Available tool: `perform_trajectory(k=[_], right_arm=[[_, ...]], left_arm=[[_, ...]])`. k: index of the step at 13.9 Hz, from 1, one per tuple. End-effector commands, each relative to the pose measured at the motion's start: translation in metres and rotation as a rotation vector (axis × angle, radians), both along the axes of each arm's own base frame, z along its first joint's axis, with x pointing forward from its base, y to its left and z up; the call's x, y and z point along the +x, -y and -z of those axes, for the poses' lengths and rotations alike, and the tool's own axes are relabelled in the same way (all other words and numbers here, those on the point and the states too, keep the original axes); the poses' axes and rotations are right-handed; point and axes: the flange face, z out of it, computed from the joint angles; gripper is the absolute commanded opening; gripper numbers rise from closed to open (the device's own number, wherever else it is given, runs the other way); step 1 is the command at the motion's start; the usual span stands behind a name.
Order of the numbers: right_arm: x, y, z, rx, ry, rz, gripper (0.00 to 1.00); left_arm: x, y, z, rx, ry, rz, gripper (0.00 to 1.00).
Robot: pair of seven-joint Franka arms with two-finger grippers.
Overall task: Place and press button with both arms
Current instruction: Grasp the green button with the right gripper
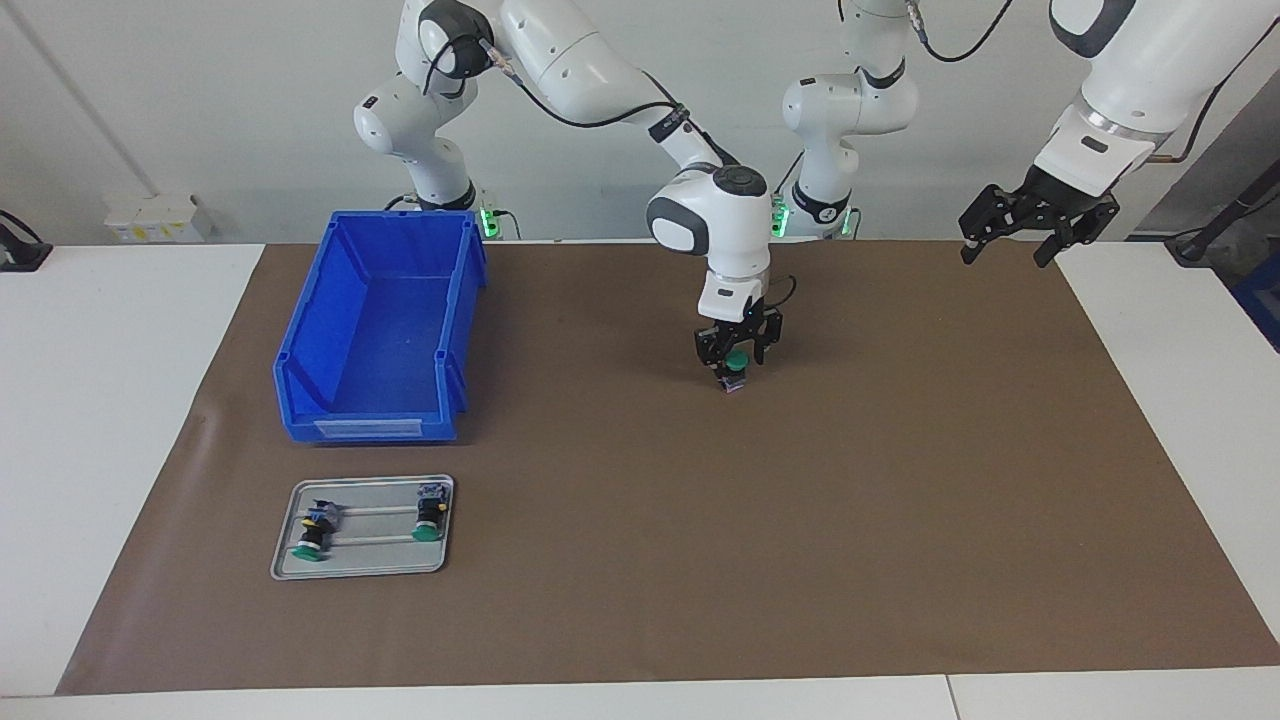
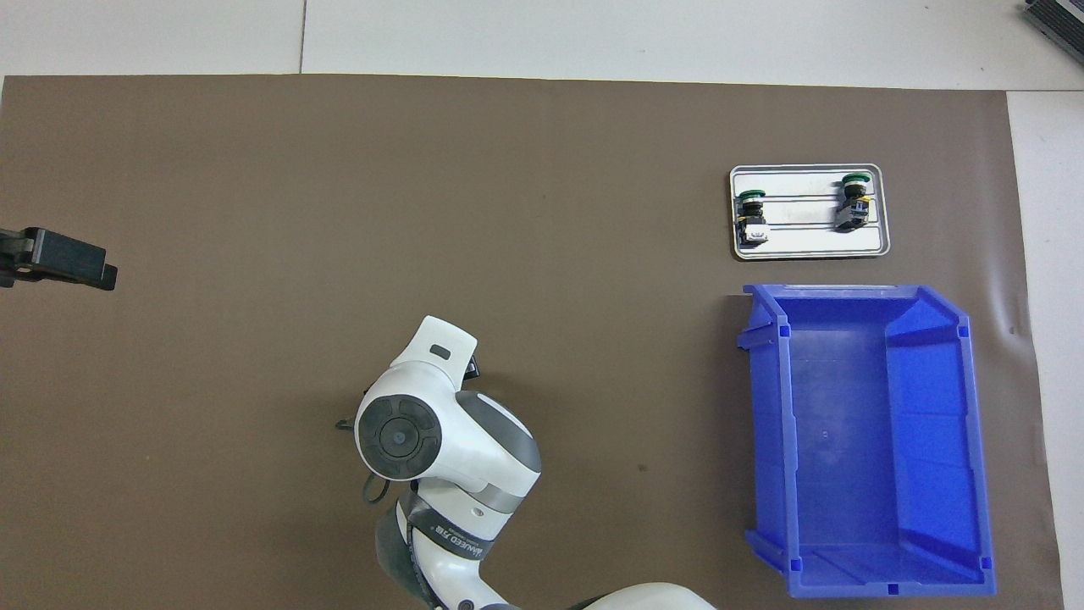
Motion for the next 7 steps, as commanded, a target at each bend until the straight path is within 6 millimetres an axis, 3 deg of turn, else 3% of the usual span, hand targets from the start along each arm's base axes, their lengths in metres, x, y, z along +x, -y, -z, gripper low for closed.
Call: perform_trajectory(k=[1,7], right_arm=[[-0.002,0.008,-0.002,-0.040,-0.014,0.001,0.00],[0.009,0.011,-0.018,-0.040,-0.012,0.052,0.00]], left_arm=[[-0.007,-0.004,-0.001,0.018,0.002,0.008,1.00],[-0.007,-0.004,-0.002,0.018,0.004,0.009,1.00]])
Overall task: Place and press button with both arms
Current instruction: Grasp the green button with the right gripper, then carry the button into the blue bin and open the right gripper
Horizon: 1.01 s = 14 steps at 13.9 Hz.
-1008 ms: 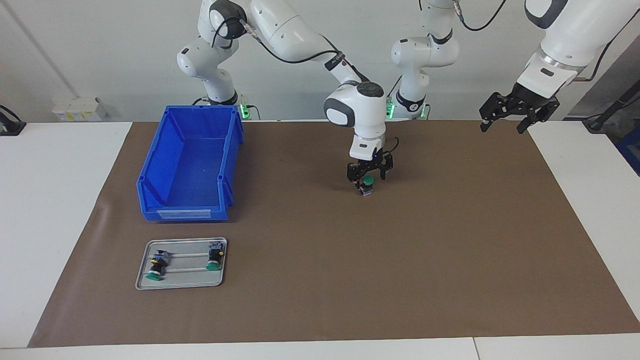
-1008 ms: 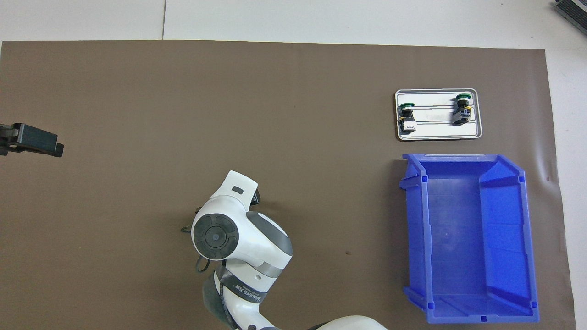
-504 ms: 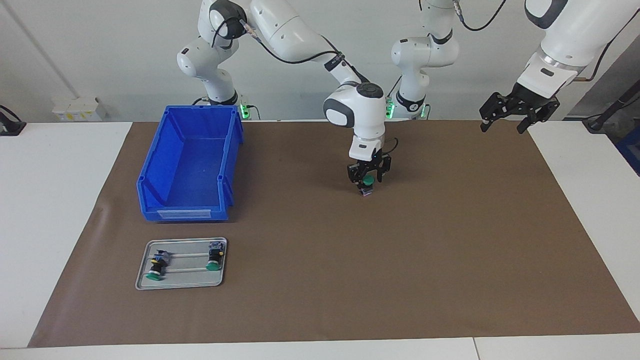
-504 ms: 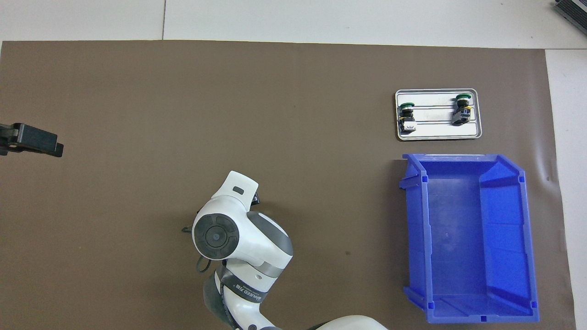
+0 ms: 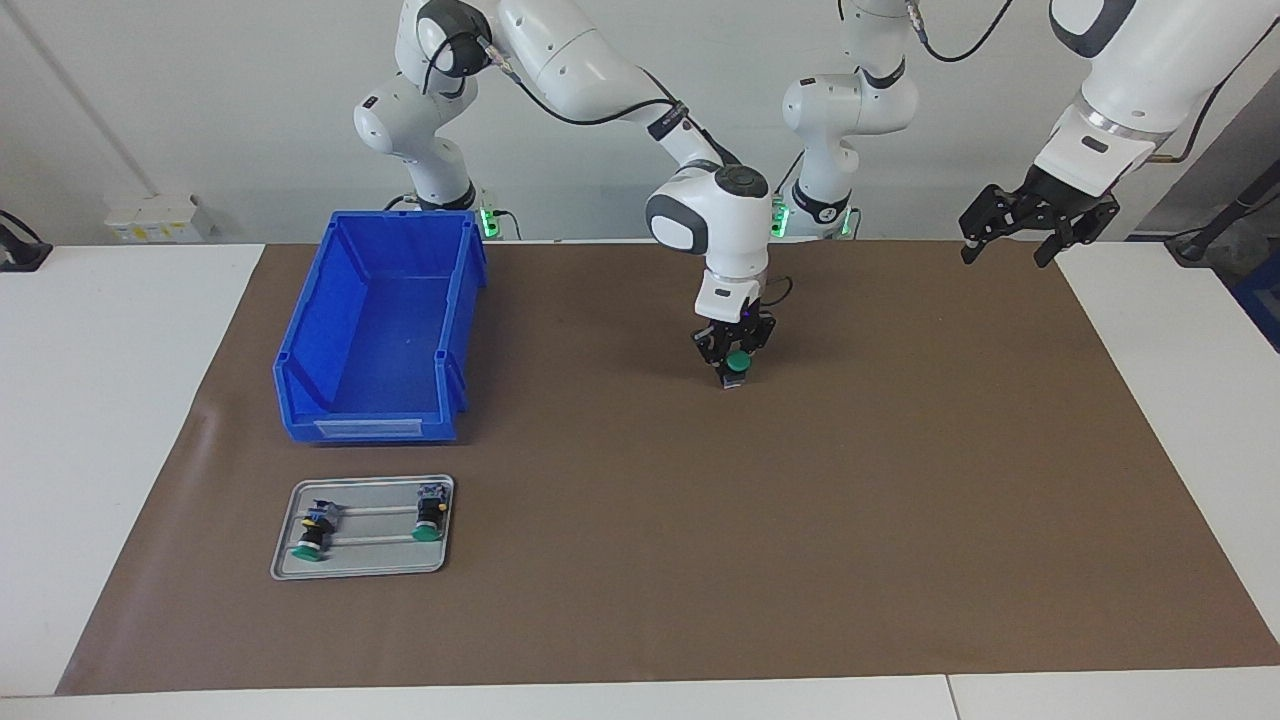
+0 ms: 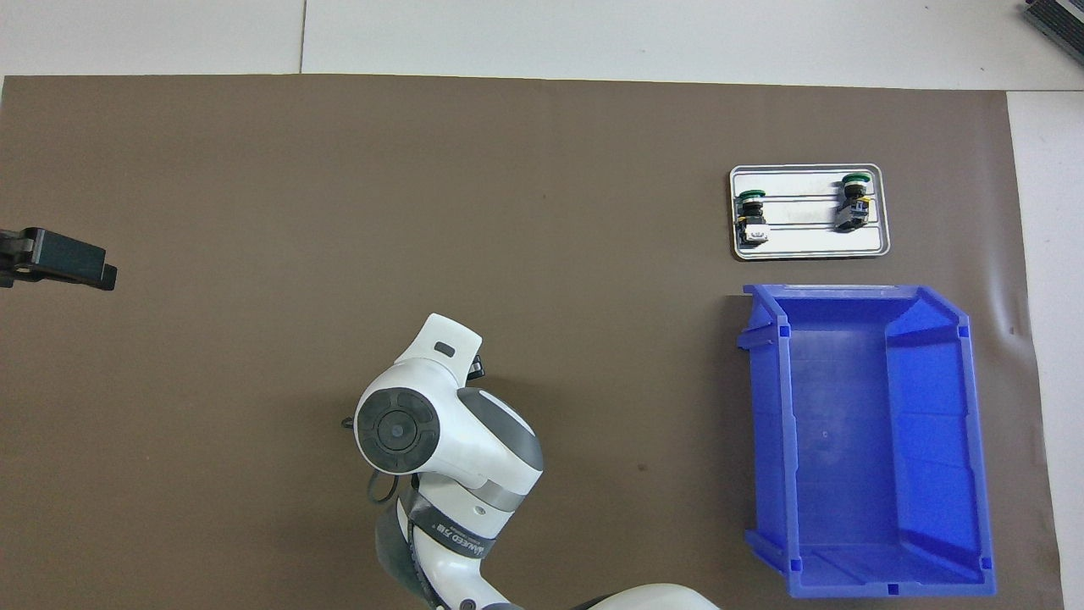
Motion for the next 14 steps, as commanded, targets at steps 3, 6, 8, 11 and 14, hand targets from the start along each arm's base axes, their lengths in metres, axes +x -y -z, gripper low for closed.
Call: perform_trajectory(k=[3,6,8,11,14], right_arm=[[0.028,0.035,-0.077,0.022,0.071,0.104,0.00],[0.056,0.093,-0.145,0.021,0.107,0.164,0.00],[0.073,0.140,-0.178,-0.014,0.119,0.170,0.00],[0.095,0.226,-0.214,-0.029,0.134,0.154,0.00],[0.091,0.329,-0.223,-0.068,0.066,0.082,0.00]], left_arm=[[-0.007,-0.004,-0.001,0.018,0.002,0.006,1.00],[-0.007,-0.003,-0.001,0.018,0.002,0.008,1.00],[-0.007,-0.004,-0.002,0.018,0.005,0.008,1.00],[-0.007,-0.006,-0.003,0.035,0.004,0.016,1.00],[-0.007,-0.008,-0.004,0.086,0.009,0.055,1.00]])
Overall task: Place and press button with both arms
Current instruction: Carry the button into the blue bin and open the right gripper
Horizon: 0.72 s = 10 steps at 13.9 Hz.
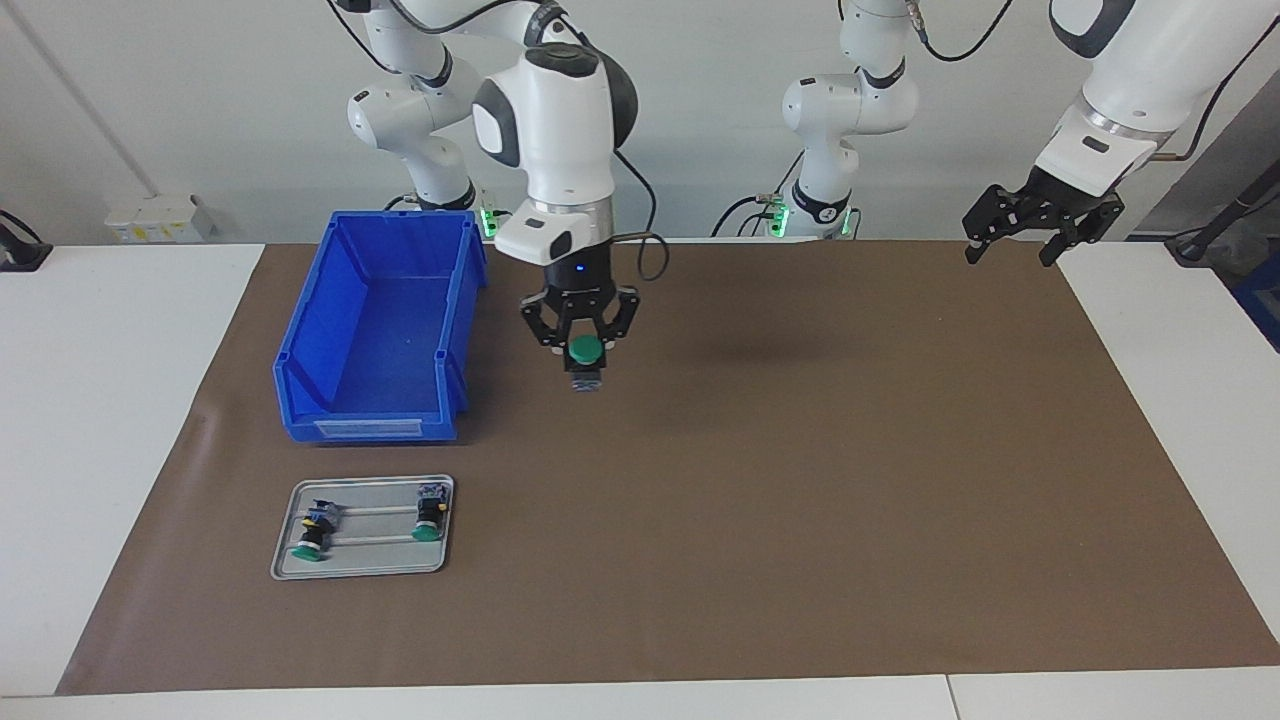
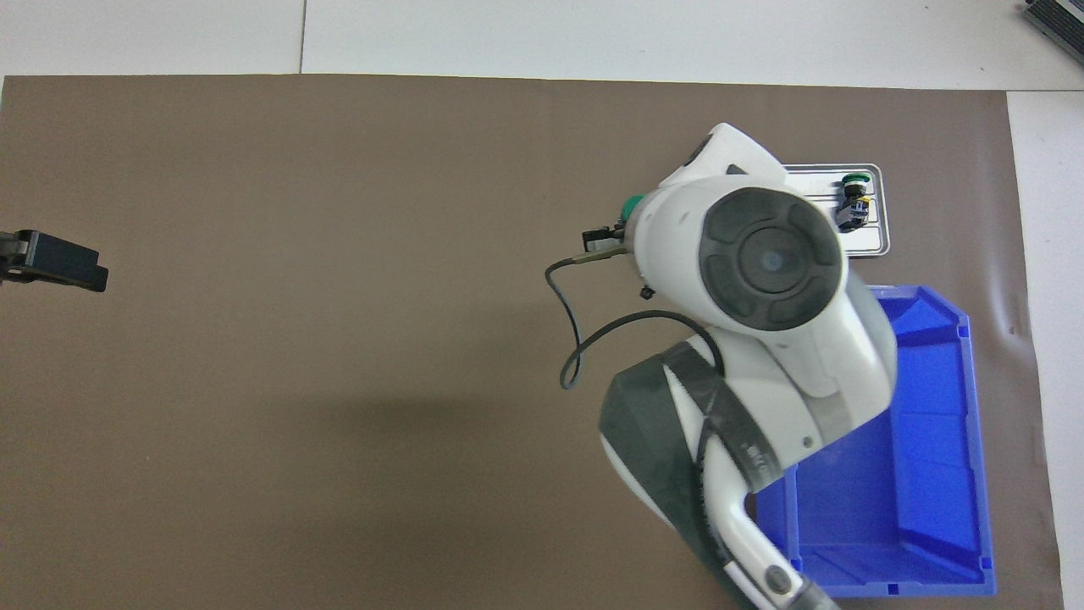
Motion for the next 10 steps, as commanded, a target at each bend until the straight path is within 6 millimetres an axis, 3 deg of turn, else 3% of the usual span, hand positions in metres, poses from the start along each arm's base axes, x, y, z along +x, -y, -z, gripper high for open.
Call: perform_trajectory(k=[1,4,5,7,10], right_arm=[[-0.023,0.088,0.000,-0.003,-0.068,-0.073,0.00],[-0.024,0.182,0.014,0.026,-0.117,-0.134,0.00],[-0.026,0.205,0.019,0.052,-0.125,-0.152,0.00],[-0.043,0.242,0.042,0.074,-0.133,-0.161,0.00],[-0.068,0.268,0.082,0.090,-0.116,-0.152,0.00]], left_arm=[[-0.007,-0.005,-0.004,0.038,0.008,0.024,1.00],[-0.007,-0.011,-0.003,0.031,0.008,0.006,1.00],[-0.007,-0.011,-0.003,0.026,0.008,0.000,1.00],[-0.007,-0.010,-0.002,0.010,0.006,-0.025,1.00],[-0.006,-0.009,-0.003,0.007,0.011,-0.032,1.00]])
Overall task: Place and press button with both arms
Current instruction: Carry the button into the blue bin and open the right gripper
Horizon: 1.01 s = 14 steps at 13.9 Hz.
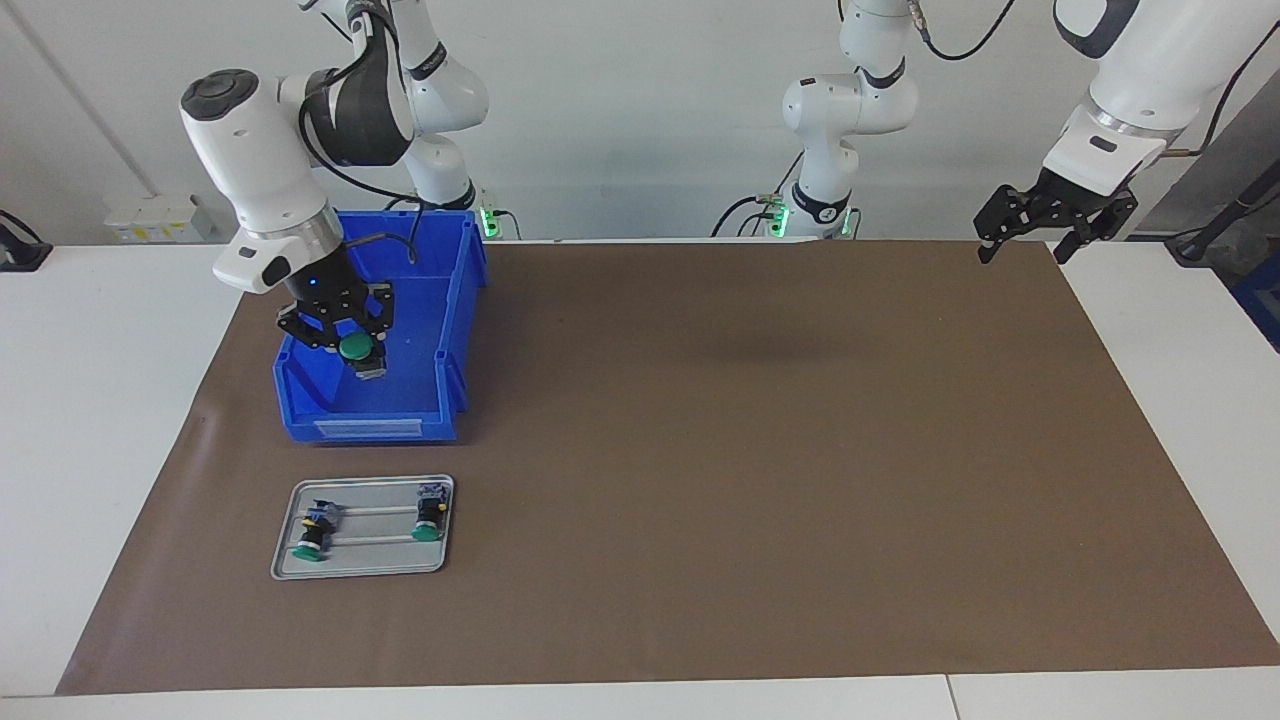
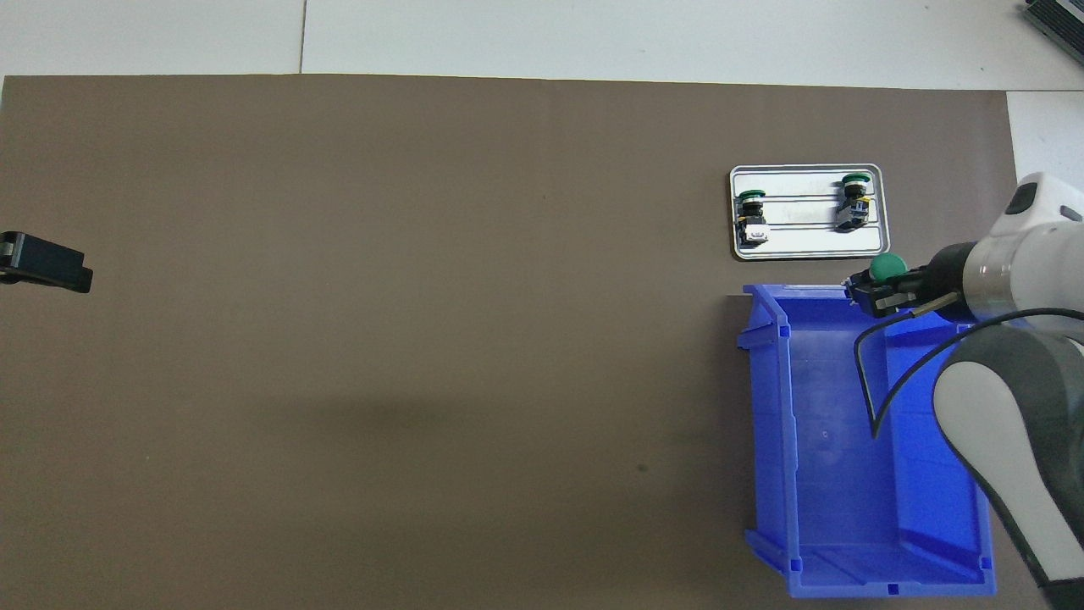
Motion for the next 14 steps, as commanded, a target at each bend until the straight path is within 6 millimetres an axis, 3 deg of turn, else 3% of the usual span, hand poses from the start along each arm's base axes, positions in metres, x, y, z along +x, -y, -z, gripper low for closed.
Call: perform_trajectory(k=[1,4,12,14], right_arm=[[-0.029,0.016,0.034,0.040,0.029,0.003,0.00],[-0.036,0.038,0.073,0.090,0.046,-0.006,0.00],[-0.038,0.038,0.126,0.075,0.014,-0.011,0.00],[-0.046,0.035,0.141,0.069,0.010,-0.002,0.00]], left_arm=[[-0.006,-0.002,-0.002,-0.009,0.007,-0.021,1.00],[-0.006,-0.002,-0.002,-0.010,0.012,-0.023,1.00],[-0.007,-0.001,-0.002,-0.022,0.003,-0.036,1.00],[-0.007,0.004,-0.002,-0.020,0.003,-0.034,1.00]])
